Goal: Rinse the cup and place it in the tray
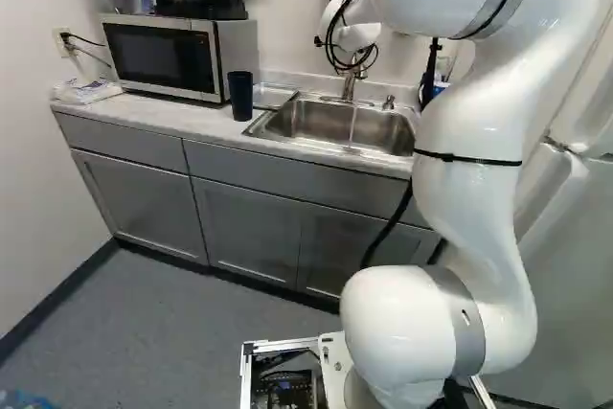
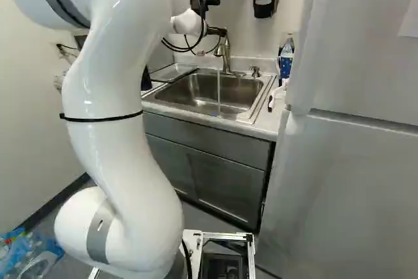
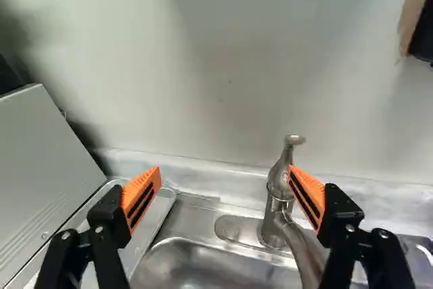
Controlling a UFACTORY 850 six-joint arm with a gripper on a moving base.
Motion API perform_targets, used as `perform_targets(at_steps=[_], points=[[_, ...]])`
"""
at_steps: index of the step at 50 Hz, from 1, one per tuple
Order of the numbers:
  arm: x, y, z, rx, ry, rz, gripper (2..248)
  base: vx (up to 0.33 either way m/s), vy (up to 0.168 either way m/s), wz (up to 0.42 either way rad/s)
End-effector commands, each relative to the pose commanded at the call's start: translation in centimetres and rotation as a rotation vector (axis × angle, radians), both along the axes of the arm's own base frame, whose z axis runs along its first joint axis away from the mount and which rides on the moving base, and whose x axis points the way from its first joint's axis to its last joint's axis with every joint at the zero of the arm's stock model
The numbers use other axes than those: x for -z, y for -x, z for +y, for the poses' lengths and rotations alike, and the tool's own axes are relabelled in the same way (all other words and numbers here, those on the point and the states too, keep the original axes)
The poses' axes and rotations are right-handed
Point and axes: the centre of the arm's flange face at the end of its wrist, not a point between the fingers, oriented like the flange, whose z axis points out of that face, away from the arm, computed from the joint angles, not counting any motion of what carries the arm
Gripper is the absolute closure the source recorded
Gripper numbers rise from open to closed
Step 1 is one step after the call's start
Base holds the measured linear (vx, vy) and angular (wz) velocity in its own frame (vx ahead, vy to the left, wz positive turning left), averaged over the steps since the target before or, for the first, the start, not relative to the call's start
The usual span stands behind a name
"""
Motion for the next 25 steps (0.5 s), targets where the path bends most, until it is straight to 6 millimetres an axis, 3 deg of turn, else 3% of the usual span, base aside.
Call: perform_targets(at_steps=[25], points=[[-0.1,4.9,-1.3,0.024,-0.005,0.047,3,0.0,0.0,0.0]])
